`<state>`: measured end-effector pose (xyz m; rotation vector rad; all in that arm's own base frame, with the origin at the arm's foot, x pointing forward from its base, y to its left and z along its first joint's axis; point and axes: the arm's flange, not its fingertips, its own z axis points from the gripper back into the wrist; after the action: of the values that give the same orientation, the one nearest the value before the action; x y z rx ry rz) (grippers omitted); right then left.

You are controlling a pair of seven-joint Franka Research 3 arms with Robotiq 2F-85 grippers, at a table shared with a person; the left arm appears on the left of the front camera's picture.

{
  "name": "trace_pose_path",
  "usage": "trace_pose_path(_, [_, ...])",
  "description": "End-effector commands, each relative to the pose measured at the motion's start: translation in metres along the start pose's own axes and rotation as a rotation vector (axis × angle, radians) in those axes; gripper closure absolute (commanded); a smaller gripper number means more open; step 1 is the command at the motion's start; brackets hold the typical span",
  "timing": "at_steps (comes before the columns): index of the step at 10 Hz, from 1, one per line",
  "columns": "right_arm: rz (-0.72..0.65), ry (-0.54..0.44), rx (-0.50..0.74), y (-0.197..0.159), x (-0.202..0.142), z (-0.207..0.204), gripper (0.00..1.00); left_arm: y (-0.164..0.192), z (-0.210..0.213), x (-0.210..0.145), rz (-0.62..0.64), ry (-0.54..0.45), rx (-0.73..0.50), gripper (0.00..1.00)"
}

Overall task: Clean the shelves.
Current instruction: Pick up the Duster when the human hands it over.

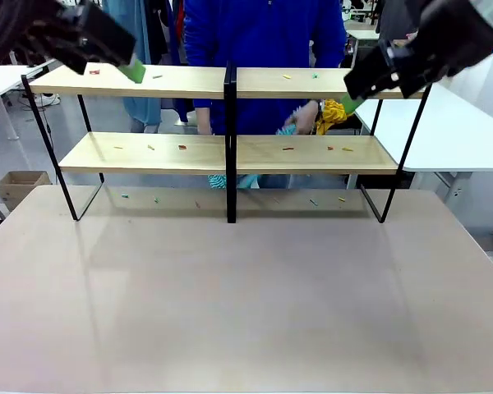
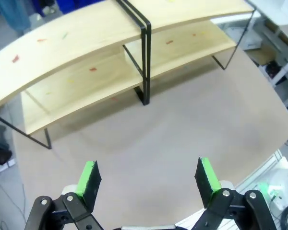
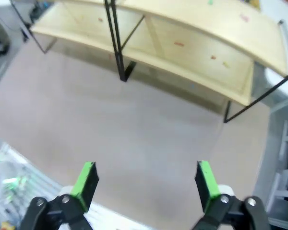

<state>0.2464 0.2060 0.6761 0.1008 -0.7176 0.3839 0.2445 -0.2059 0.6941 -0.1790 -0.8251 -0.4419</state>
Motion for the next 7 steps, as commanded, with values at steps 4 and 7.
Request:
trace_pose_path(4, [0.001, 0.003, 0.004, -0.001, 0.015, 0.012, 0.0, -0.016, 0.016, 0.002, -0.023, -0.023, 0.05, 0.0])
trace_pose_path(7, [-0.006, -0.003, -0.001, 0.004, 0.021, 0.012, 0.0, -0.021, 0.028, 0.005, -0.179, -0.223, 0.11, 0.0])
